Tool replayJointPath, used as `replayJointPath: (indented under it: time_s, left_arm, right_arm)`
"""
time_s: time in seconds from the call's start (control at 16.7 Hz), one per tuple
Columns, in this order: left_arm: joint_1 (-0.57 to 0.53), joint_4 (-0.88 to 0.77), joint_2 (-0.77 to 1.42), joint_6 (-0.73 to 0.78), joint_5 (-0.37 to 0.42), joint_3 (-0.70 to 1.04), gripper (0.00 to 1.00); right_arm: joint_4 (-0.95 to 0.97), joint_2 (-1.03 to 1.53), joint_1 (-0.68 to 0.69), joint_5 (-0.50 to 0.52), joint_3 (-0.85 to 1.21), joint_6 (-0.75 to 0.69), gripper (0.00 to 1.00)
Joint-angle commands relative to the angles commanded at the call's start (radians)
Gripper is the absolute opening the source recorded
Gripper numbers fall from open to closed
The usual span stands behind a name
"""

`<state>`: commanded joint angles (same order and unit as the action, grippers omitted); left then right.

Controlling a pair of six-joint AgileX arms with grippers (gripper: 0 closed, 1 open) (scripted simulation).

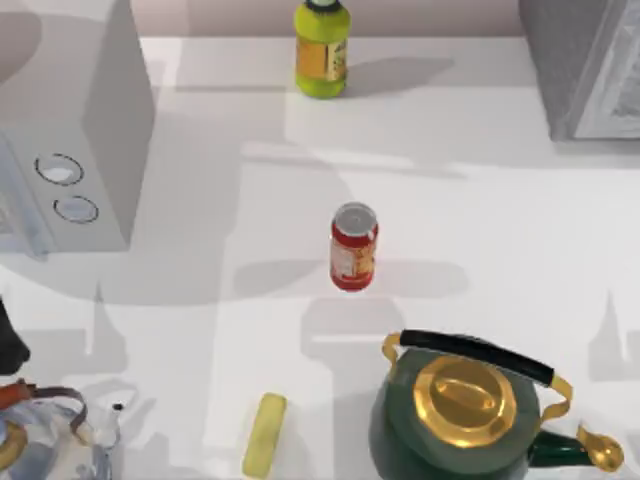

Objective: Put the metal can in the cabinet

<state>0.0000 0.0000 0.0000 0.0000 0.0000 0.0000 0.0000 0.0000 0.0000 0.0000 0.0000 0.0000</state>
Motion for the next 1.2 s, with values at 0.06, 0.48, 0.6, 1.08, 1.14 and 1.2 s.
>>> replayJointPath:
  time_s: [0.06,0.48,0.6,1.08,1.14,1.2]
  left_arm:
    - [0.000,0.000,0.000,0.000,0.000,0.000,1.00]
    - [0.000,0.000,0.000,0.000,0.000,0.000,1.00]
    - [0.000,0.000,0.000,0.000,0.000,0.000,1.00]
    - [0.000,0.000,0.000,0.000,0.000,0.000,1.00]
    - [0.000,0.000,0.000,0.000,0.000,0.000,1.00]
    - [0.000,0.000,0.000,0.000,0.000,0.000,1.00]
  right_arm:
    - [0.000,0.000,0.000,0.000,0.000,0.000,1.00]
    - [-0.043,0.178,0.072,0.046,0.087,0.054,1.00]
    - [-0.065,0.288,0.120,0.078,0.147,0.095,1.00]
    - [-0.164,0.851,0.373,0.238,0.460,0.323,1.00]
    - [-0.175,0.927,0.408,0.260,0.507,0.354,1.00]
    - [-0.185,1.002,0.444,0.281,0.555,0.384,1.00]
